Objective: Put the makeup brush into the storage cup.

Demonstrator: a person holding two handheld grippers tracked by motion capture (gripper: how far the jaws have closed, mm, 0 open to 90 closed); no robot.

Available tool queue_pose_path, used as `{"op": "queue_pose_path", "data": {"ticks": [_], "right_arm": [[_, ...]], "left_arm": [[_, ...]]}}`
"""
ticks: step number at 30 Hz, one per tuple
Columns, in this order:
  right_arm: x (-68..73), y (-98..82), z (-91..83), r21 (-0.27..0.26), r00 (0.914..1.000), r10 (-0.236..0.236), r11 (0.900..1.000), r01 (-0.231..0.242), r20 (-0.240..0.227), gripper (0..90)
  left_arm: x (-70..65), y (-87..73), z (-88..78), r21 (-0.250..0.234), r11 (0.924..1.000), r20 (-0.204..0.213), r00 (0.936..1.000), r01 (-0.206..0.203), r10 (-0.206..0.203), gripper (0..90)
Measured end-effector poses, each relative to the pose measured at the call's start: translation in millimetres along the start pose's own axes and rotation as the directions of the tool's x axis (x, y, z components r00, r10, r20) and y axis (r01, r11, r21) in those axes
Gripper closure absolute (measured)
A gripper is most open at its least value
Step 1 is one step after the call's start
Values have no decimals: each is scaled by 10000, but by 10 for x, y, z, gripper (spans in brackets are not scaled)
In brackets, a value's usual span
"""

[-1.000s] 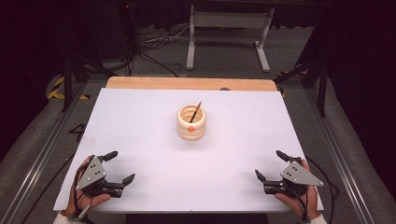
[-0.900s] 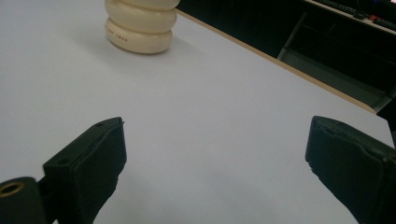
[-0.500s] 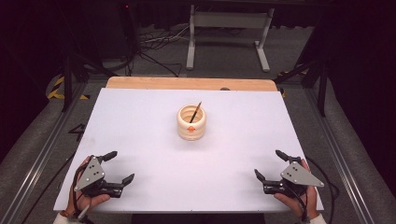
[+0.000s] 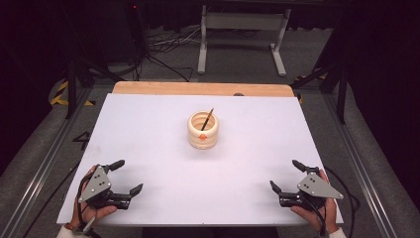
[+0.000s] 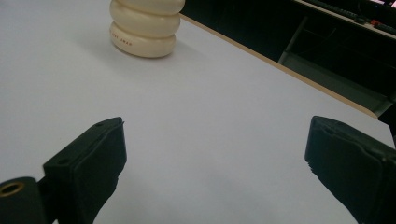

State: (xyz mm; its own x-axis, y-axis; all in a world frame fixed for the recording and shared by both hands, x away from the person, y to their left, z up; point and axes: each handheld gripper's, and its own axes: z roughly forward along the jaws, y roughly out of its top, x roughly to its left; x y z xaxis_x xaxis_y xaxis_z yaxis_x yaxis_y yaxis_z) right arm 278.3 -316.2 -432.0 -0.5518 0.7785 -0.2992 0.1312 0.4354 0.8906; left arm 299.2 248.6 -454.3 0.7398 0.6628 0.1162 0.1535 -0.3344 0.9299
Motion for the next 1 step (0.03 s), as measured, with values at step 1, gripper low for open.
{"op": "queue_pose_path", "data": {"ticks": [1], "right_arm": [[0, 0, 0, 0, 10000, 0, 10000, 0, 0, 57]], "left_arm": [[0, 0, 0, 0, 10000, 0, 10000, 0, 0, 55]]}}
